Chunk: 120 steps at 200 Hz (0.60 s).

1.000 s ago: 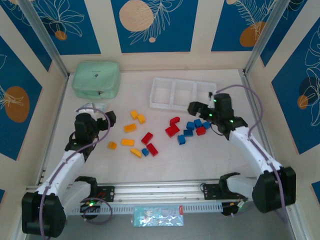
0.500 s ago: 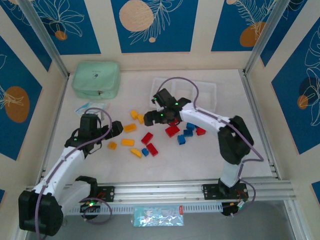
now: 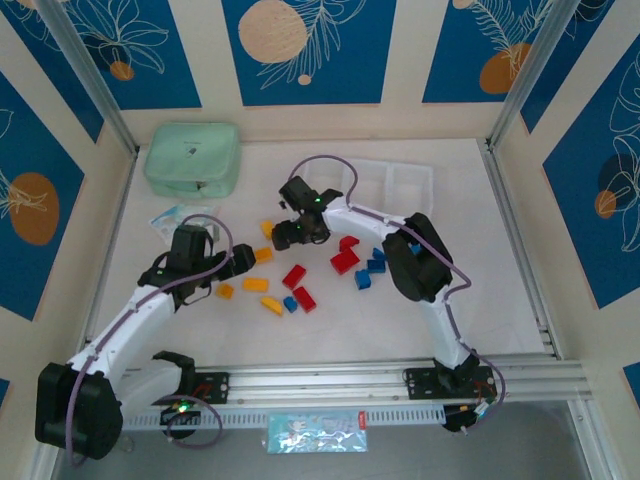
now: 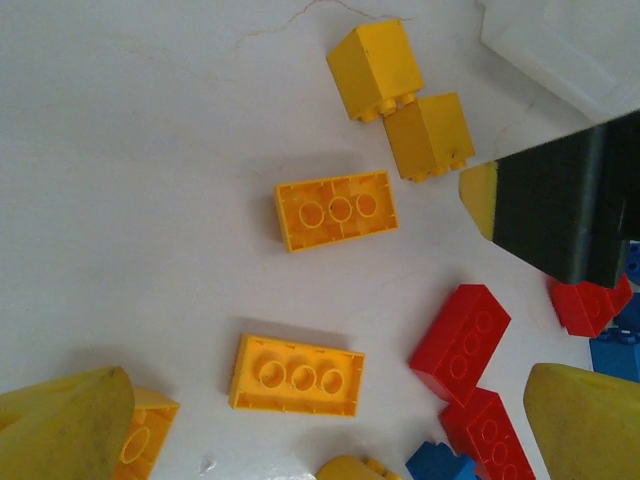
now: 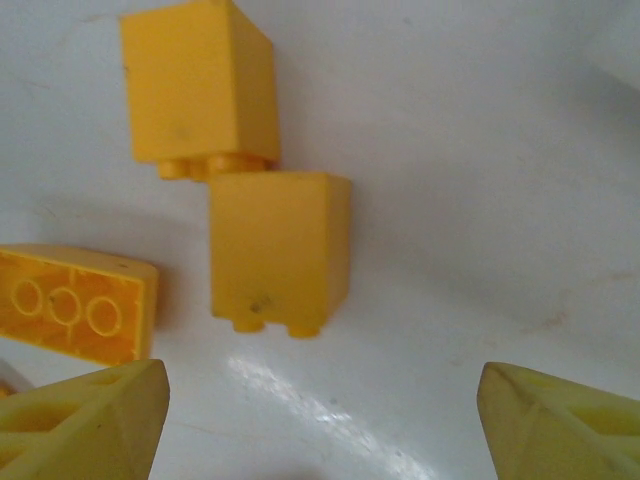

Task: Sort the legos into containers by color
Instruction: Pick up the lego from the center of the table.

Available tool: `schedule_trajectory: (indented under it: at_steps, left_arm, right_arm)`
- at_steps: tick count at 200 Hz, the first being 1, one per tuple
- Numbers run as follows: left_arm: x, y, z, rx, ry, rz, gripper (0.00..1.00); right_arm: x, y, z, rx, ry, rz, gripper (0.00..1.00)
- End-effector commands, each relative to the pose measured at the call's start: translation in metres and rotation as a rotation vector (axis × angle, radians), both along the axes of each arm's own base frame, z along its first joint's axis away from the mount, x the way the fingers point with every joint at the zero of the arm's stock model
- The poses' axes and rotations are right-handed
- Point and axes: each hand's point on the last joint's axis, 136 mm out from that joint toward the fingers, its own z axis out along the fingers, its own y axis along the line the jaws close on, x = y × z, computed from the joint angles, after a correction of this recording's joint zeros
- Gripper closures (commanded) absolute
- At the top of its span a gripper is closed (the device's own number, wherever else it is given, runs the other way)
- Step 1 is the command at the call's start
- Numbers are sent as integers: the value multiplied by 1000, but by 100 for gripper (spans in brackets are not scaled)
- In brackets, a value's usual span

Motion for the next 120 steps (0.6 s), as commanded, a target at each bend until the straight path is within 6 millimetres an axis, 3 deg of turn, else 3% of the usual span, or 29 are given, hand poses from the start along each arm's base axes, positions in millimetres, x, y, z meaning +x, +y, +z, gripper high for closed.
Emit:
schedule_trajectory:
  at_steps: [1,66,120]
  left_arm:
    - [1,3,7,16,2,26,0]
    - [0,3,3,2,13,35,0]
    - [1,-1,3,-14,11,29,0]
  right_arm:
    - [2,8,-5,-26,1,40,20]
    - [13,15,-24,-81,-4,74,33]
    - [12,20,-19,-78,-32,107,51]
